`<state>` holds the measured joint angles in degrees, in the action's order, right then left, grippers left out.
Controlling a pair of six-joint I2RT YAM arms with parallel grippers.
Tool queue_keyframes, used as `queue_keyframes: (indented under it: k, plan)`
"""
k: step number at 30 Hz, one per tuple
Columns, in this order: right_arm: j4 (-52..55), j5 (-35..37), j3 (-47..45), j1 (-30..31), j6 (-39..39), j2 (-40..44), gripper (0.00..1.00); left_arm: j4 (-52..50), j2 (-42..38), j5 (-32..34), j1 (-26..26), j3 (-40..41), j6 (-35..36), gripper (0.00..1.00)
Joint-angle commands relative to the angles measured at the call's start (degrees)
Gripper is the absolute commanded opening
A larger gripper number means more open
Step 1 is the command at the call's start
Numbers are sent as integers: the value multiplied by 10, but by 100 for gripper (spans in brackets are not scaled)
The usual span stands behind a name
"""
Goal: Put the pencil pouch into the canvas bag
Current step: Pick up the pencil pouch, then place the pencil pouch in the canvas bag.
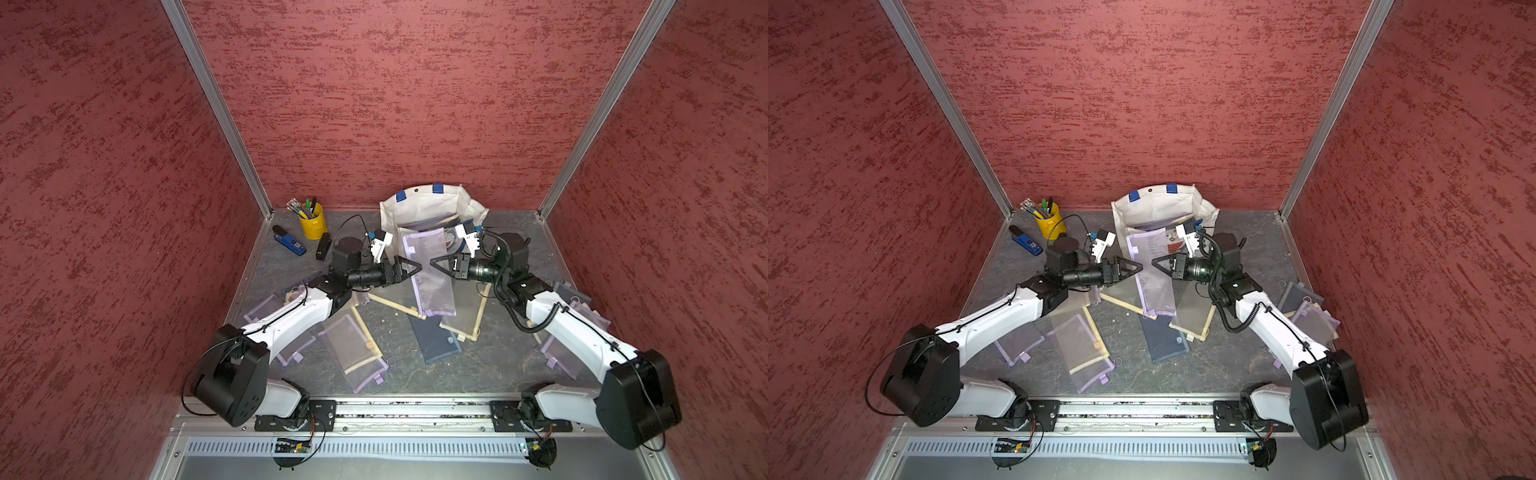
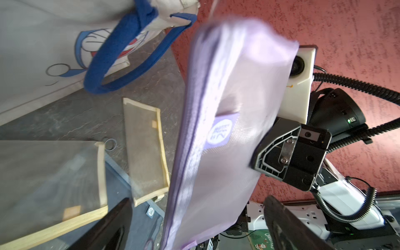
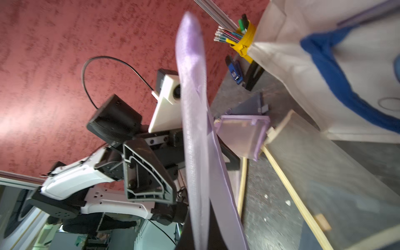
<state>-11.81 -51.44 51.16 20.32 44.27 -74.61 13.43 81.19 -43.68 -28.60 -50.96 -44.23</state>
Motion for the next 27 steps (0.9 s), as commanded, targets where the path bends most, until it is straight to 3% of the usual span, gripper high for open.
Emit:
queue_keyframes:
  k: [1,3,6,9,12,13,14,18,23,27]
  plan:
    - [-129,-34,26,2,77,-21,0,103,29,-29,-8,-32,-18,90]
    - [-127,-35,28,2,73,-28,0,133,48,-34,-9,-47,-33,74]
    - [-107,-26,33,2,62,-30,0,180,50,-30,-7,-44,-45,35]
    - [-1,8,62,1,5,-30,4,149,30,-19,6,-45,-22,0]
    - [138,60,114,0,-71,-30,35,15,5,6,23,-83,55,0]
    - [170,73,129,-1,-86,-30,51,-38,1,17,26,-109,94,0]
    - [212,90,147,-4,-107,-32,63,-108,0,36,28,-146,141,0]
    - [340,154,193,-30,-154,-44,96,-336,57,144,28,-341,314,0]
    - [436,221,211,-57,-188,-45,99,-472,205,267,23,-597,447,0]
    - [467,254,214,-65,-201,-29,99,-511,339,375,8,-795,531,0]
